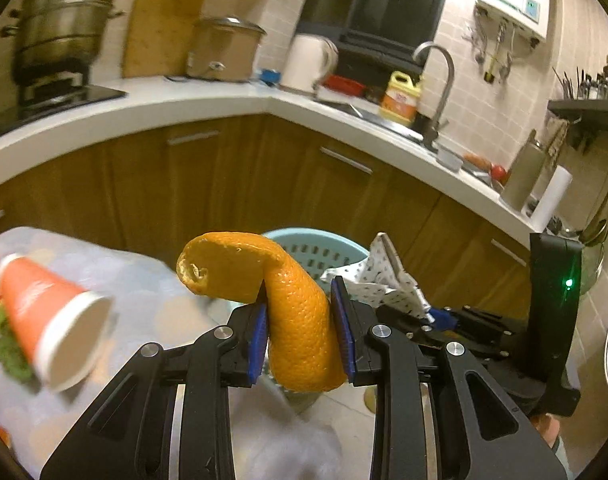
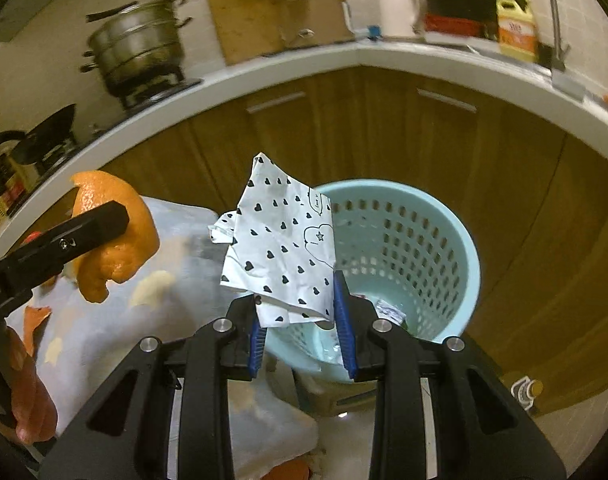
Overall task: Collect trash
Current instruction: 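Carry peel and napkin over the wastebasket and open both grippers, then move both open grippers back over the table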
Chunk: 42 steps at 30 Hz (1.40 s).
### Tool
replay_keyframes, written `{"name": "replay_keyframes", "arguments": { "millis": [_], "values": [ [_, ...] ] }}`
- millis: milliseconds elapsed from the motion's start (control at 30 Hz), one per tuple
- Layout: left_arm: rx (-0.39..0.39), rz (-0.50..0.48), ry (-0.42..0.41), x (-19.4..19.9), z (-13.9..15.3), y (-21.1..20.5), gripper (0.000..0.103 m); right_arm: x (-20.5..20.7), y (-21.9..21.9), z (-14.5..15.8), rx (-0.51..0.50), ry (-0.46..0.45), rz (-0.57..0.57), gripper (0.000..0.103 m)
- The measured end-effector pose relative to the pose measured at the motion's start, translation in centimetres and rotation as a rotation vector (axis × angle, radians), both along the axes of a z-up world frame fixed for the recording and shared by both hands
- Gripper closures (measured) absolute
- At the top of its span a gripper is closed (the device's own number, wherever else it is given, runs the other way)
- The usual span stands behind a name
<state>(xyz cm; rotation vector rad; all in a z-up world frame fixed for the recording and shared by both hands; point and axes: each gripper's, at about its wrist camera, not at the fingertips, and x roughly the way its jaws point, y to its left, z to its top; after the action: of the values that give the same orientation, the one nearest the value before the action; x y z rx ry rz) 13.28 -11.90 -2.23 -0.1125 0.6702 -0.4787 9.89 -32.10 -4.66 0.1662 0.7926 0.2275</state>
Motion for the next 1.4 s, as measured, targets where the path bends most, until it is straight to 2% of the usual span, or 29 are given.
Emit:
{"name": "replay_keyframes", "arguments": {
  "millis": [267, 400, 467, 500, 733, 900, 1100, 1233, 1400],
  "values": [
    [0.022, -0.047, 0.108, 5.1, -3.0, -4.0, 0.072, 4.2, -1.4, -3.8, -0.009, 0.132, -0.043, 0.073],
    [0.029, -0.044, 0.165, 7.5, -4.2, -5.0, 0.067, 5.9, -1.3, -5.8, -0.025, 0.212, -0.068, 0.059],
    [0.035, -0.046, 0.181, 8.1, -4.6, -5.2, 0.054, 6.3, -1.3, -6.4, -0.027, 0.230, -0.078, 0.055],
    [0.042, -0.043, 0.180, 8.2, -4.7, -5.2, 0.052, 6.4, -1.4, -6.6, -0.030, 0.235, -0.082, 0.055],
    [0.038, -0.025, 0.179, 8.2, -5.0, -4.6, 0.051, 5.9, -2.0, -7.5, -0.013, 0.242, -0.088, 0.055],
    [0.020, -0.003, 0.167, 7.0, -4.5, -3.4, 0.051, 5.6, -1.8, -6.7, -0.016, 0.223, -0.080, 0.055],
    [0.003, 0.038, 0.113, 4.4, -2.4, -1.2, 0.051, 4.3, -0.4, -4.1, -0.008, 0.156, -0.049, 0.055],
    [-0.004, 0.083, 0.063, 2.2, -0.5, 1.0, 0.043, 3.0, 1.4, -1.3, 0.003, 0.087, -0.010, 0.055],
    [-0.009, 0.160, -0.005, -1.4, 1.7, 4.8, 0.038, 1.0, 5.2, 1.7, 0.016, -0.005, 0.084, 0.055]
  ]
}}
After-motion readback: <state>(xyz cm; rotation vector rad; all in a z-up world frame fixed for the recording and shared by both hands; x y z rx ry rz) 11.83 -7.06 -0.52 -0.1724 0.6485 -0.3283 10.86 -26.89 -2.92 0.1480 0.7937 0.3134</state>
